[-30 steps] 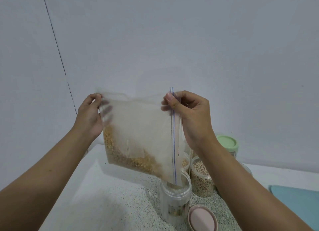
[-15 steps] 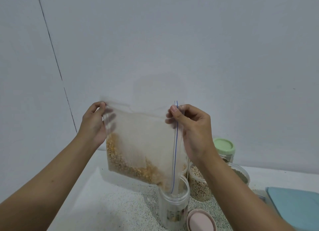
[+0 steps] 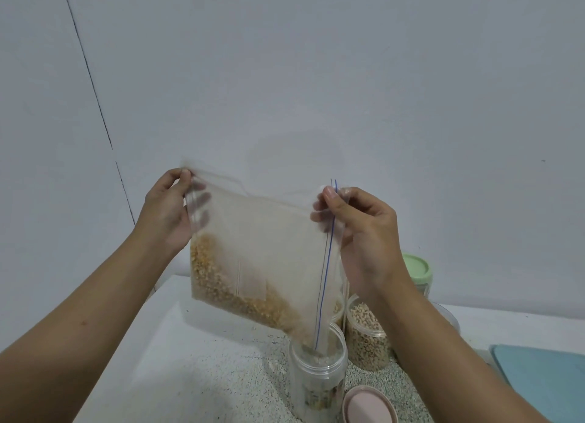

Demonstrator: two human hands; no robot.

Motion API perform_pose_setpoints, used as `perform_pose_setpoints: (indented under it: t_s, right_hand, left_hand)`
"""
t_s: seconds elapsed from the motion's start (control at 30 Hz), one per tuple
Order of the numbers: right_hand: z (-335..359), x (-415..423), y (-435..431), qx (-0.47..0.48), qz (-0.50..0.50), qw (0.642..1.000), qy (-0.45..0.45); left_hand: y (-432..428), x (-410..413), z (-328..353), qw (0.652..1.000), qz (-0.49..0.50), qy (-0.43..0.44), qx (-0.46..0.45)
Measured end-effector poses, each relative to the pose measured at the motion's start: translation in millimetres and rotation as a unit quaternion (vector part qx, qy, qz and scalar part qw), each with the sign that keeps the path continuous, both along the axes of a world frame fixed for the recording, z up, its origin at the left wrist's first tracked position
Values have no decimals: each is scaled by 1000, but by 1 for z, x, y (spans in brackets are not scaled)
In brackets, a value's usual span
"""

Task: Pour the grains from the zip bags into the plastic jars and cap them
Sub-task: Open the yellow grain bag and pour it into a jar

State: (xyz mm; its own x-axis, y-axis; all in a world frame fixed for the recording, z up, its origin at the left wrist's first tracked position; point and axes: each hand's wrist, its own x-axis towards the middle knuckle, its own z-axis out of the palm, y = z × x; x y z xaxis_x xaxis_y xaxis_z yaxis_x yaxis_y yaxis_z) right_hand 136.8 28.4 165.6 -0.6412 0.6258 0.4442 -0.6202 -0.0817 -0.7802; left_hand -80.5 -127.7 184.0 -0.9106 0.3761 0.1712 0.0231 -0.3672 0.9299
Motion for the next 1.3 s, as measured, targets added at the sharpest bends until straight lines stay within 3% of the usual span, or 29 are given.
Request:
perform_pose_setpoints:
  t_s: [1.3]
  right_hand:
    - [8,5,-7,-28,47,998,-30]
  left_hand:
    - [-12,4,16,1000,-14,15,-2]
